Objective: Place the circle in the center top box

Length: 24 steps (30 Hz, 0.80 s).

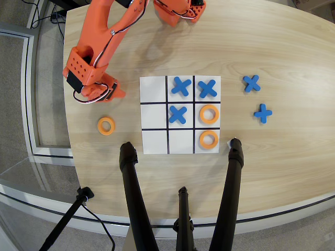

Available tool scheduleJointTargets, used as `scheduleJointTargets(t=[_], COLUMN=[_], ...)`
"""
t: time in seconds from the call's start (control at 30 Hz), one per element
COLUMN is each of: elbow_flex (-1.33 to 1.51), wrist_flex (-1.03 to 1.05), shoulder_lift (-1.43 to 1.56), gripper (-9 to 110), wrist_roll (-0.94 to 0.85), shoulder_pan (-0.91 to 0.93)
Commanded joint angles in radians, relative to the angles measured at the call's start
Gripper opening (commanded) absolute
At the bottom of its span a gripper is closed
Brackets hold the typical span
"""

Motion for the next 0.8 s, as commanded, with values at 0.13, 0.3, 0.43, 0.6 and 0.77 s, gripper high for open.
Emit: scheduleJointTargets(t=[0.13,0.3,0.43,0.6,0.77], elbow_flex=[0.072,0.141,0.158,0.169,0.193], wrist_flex=[0.021,-0.025,-0.040,-0.044,-0.044], shoulder_lift=[0.063,0.077,0.087,0.095,0.169], gripper=[14,1,0,0,0], wrist_roll=[-0.020,-0.020,-0.018,-0.011,0.009], shoulder_pan=[-0.026,-0.038,-0.040,-0.044,-0.057])
